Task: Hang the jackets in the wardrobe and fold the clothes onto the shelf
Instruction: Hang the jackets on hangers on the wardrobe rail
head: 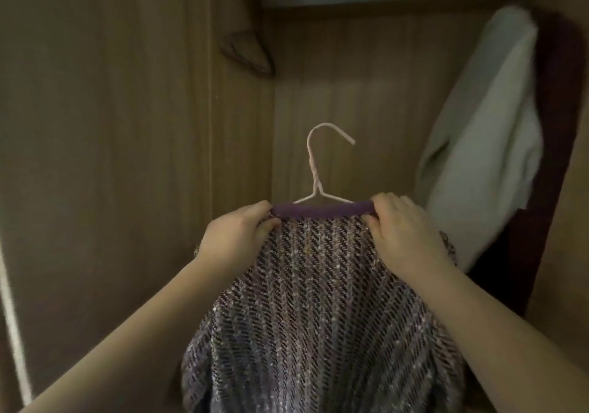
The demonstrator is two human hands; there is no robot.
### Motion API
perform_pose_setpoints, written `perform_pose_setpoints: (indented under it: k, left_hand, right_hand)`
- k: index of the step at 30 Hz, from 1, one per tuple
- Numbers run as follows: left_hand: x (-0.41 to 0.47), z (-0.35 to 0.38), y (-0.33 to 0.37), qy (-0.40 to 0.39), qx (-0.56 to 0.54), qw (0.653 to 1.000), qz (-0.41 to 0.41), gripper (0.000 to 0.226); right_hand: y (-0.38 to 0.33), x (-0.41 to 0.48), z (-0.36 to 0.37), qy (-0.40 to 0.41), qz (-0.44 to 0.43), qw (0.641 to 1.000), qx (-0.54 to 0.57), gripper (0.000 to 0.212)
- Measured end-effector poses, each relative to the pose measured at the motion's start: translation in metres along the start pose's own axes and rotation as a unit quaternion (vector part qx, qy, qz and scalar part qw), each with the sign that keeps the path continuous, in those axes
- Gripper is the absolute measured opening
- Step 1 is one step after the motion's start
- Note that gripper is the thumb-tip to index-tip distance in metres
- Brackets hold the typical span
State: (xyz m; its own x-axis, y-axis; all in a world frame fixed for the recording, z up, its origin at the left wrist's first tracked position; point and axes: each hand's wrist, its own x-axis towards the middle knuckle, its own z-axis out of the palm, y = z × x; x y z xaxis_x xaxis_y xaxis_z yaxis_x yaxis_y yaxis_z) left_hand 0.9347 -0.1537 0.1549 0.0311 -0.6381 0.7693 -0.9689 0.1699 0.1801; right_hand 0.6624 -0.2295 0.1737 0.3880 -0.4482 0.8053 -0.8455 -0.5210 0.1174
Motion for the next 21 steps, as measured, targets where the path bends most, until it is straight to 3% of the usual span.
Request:
perform_pose_setpoints:
  k: [11,17,21]
  left_hand:
    - [0.162,0.019,-0.060,0.049,0.105,0.993,0.002,0.024]
    - [0.232,0.022,-0.087,0.087,0.175,0.980,-0.027,0.030]
    - [0.271,0.022,-0.103,0.128,0.217,0.967,-0.049,0.032]
  right_hand:
    - [0.000,0.157,0.093,0.114,0.055,0.991,-0.039,0.022]
    - [-0.023,0.218,0.143,0.126,0.108,0.986,0.029,0.061]
    - [-0.039,0.260,0.193,0.132,0.110,0.982,0.082,0.074]
